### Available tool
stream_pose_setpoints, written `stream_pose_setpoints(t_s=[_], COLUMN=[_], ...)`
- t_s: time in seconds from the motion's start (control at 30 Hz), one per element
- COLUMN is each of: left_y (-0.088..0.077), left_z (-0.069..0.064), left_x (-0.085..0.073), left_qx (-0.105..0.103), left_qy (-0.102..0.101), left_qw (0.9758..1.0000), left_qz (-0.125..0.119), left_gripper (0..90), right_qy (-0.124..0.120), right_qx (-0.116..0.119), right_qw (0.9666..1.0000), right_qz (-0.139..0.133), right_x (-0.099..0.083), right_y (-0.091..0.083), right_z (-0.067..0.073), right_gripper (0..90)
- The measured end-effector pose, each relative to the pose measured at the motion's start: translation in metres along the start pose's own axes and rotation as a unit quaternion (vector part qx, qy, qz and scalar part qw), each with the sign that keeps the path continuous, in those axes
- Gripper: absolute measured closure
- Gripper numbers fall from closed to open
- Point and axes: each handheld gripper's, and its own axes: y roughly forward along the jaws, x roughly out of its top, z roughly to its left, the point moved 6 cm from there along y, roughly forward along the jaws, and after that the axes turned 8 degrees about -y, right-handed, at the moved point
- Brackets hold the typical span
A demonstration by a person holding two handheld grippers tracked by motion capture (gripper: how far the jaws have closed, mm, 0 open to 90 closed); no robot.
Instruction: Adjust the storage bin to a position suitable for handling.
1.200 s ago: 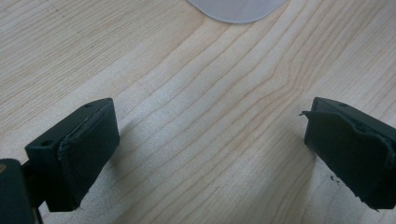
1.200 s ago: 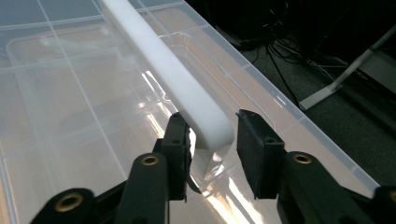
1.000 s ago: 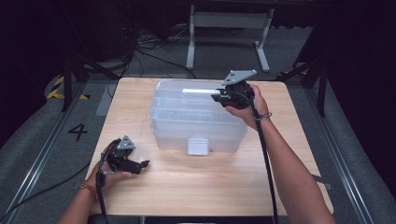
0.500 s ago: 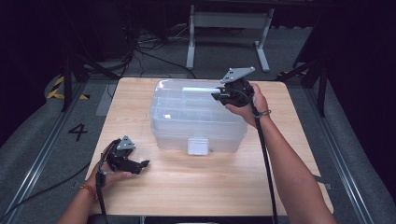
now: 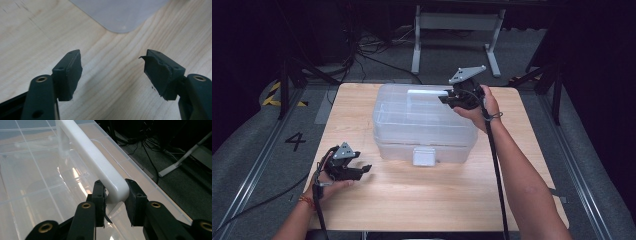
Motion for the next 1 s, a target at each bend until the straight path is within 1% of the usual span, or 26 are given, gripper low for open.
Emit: stream_pose_setpoints(t_s=[0.03, 0.07, 0.1, 0.13, 0.17, 0.2, 0.23, 0.27, 0.3, 0.33, 0.4, 0.47, 0.53, 0.6, 0.63, 0.7, 0.73, 0.77, 0.9, 0.93, 1.0], left_y=[-0.001, -0.004, -0.006, -0.009, -0.013, -0.016, -0.019, -0.022, -0.024, -0.026, -0.028, -0.029, -0.03, -0.031, -0.032, -0.033, -0.036, -0.036, -0.036, -0.035, -0.035], left_z=[-0.002, -0.002, -0.003, -0.003, -0.004, -0.004, -0.005, -0.006, -0.005, -0.004, -0.005, -0.007, -0.009, -0.011, -0.013, -0.013, -0.014, -0.014, -0.017, -0.018, -0.019], left_x=[0.002, 0.004, 0.007, 0.009, 0.013, 0.017, 0.02, 0.023, 0.025, 0.028, 0.033, 0.037, 0.043, 0.048, 0.05, 0.052, 0.058, 0.058, 0.067, 0.068, 0.072], left_qx=[0.001, 0.001, 0.0, 0.003, 0.0, 0.001, 0.001, 0.001, 0.001, 0.006, 0.006, 0.006, 0.008, 0.011, 0.009, 0.008, 0.004, 0.004, -0.001, -0.006, -0.016], left_qy=[-0.004, 0.001, 0.002, 0.007, 0.008, 0.01, 0.01, 0.005, 0.004, 0.008, 0.009, 0.005, 0.014, 0.022, 0.017, 0.018, 0.017, 0.017, 0.017, 0.011, 0.009], left_qw=[1.0, 1.0, 0.9999, 0.9998, 0.9996, 0.9994, 0.9992, 0.9991, 0.9991, 0.9989, 0.9986, 0.9984, 0.9982, 0.998, 0.9978, 0.9977, 0.9968, 0.9968, 0.9959, 0.9957, 0.9949], left_qz=[-0.001, -0.003, -0.014, -0.017, -0.026, -0.035, -0.038, -0.043, -0.042, -0.045, -0.052, -0.056, -0.059, -0.058, -0.063, -0.066, -0.078, -0.078, -0.089, -0.092, -0.099], left_gripper=[33.4, 34.0, 35.0, 36.2, 37.2, 38.2, 39.5, 39.8, 40.1, 41.1, 42.8, 43.7, 45.7, 45.9, 46.7, 48.4, 49.9, 50.8, 52.6, 52.6, 53.0], right_qy=[0.002, 0.003, 0.004, 0.005, 0.005, 0.007, 0.007, 0.009, 0.011, 0.011, 0.013, 0.015, 0.016, 0.017, 0.018, 0.019, 0.017, 0.017, 0.018, 0.018, 0.018], right_qx=[0.001, 0.002, 0.002, 0.005, 0.005, 0.006, 0.008, 0.01, 0.011, 0.011, 0.013, 0.014, 0.013, 0.012, 0.012, 0.012, 0.012, 0.012, 0.012, 0.012, 0.013], right_qw=[1.0, 1.0, 1.0, 1.0, 1.0, 1.0, 0.9999, 0.9999, 0.9999, 0.9999, 0.9998, 0.9997, 0.9997, 0.9997, 0.9997, 0.9997, 0.9997, 0.9997, 0.9997, 0.9997, 0.9997], right_qz=[0.001, 0.001, 0.002, 0.001, 0.002, 0.001, 0.001, 0.003, 0.005, 0.006, 0.008, 0.01, 0.011, 0.01, 0.01, 0.011, 0.013, 0.013, 0.014, 0.013, 0.013], right_x=[0.001, 0.001, 0.001, 0.002, 0.002, 0.002, 0.003, 0.003, 0.004, 0.004, 0.005, 0.006, 0.007, 0.008, 0.009, 0.009, 0.01, 0.01, 0.01, 0.01, 0.01], right_y=[0.0, 0.0, 0.0, 0.0, 0.0, 0.001, 0.001, 0.001, 0.001, 0.001, 0.001, 0.001, 0.001, 0.001, 0.001, 0.002, 0.002, 0.002, 0.002, 0.002, 0.002], right_z=[-0.001, -0.002, -0.002, -0.003, -0.003, -0.004, -0.005, -0.005, -0.006, -0.007, -0.008, -0.01, -0.011, -0.013, -0.014, -0.014, -0.014, -0.014, -0.015, -0.015, -0.016], right_gripper=[72.4, 72.3, 72.3, 72.3, 72.3, 72.3, 72.3, 72.3, 72.3, 72.3, 72.2, 72.1, 71.9, 71.9, 71.8, 71.8, 71.7, 71.7, 71.6, 71.6, 71.6])
